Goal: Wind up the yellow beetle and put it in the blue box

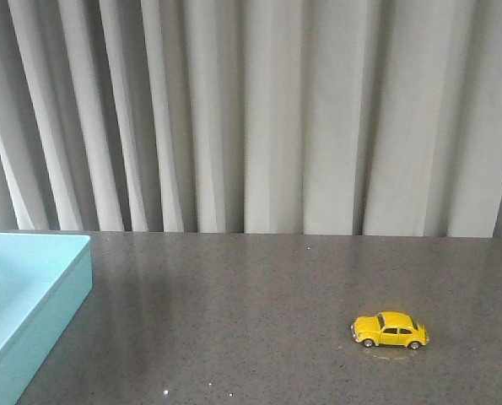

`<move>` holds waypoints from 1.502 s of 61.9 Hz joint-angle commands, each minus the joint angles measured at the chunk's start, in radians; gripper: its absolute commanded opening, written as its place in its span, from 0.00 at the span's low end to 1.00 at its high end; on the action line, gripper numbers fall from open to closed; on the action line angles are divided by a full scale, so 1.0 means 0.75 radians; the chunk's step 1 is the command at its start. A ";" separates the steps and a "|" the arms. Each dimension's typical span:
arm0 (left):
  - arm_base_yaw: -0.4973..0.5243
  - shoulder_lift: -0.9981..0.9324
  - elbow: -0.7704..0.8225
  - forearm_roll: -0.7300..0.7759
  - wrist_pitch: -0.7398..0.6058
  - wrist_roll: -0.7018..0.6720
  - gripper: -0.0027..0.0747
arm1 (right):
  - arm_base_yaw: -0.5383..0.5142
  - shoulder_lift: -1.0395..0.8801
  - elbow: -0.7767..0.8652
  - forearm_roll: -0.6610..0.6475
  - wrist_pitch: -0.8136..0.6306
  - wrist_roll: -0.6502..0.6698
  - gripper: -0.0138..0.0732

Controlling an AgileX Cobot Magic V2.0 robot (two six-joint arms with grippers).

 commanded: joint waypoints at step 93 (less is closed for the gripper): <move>-0.001 -0.022 -0.032 -0.037 -0.126 -0.012 0.03 | -0.010 -0.012 0.001 0.188 -0.115 0.028 0.19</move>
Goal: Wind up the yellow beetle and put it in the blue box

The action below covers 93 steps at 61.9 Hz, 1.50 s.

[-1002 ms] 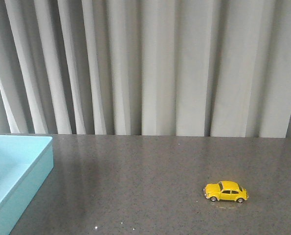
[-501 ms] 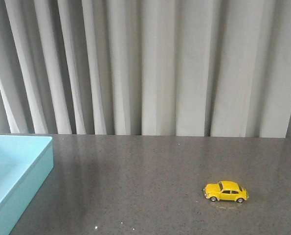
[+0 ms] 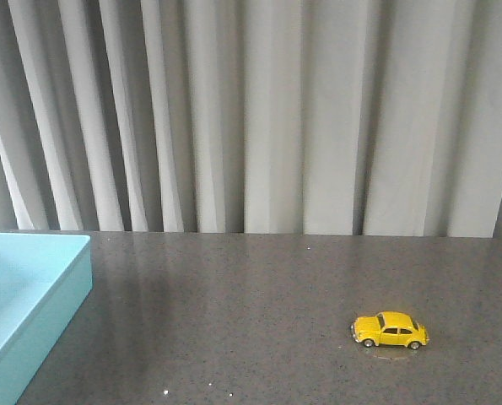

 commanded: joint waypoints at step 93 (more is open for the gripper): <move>-0.001 0.954 -0.985 0.046 0.458 0.000 0.38 | -0.010 0.996 -0.990 -0.003 0.788 -0.183 0.43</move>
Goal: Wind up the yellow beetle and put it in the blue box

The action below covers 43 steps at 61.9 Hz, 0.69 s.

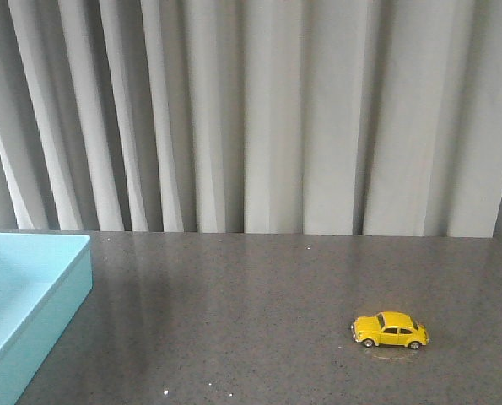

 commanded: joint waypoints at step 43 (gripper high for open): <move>-0.004 0.006 -0.041 -0.007 -0.097 -0.005 0.70 | 0.125 0.261 -0.218 0.085 -0.016 -0.109 0.80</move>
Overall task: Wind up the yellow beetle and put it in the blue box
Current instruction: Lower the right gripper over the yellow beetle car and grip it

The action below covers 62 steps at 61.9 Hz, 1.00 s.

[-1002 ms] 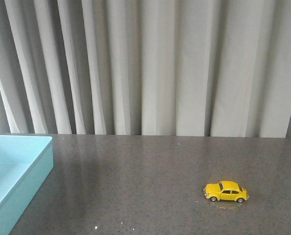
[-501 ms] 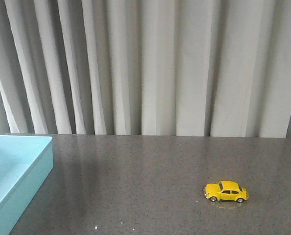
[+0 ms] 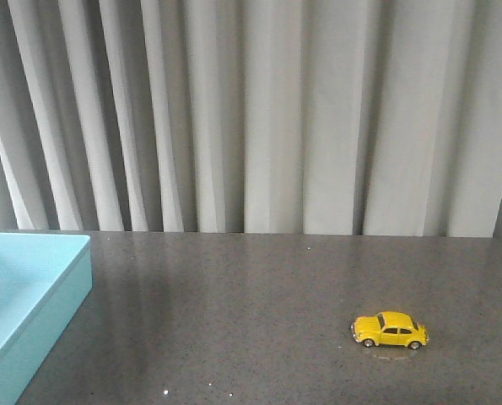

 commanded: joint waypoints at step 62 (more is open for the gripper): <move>-0.008 0.006 -0.041 -0.007 -0.094 -0.005 0.70 | 0.173 1.341 -1.329 -0.170 0.518 0.346 0.80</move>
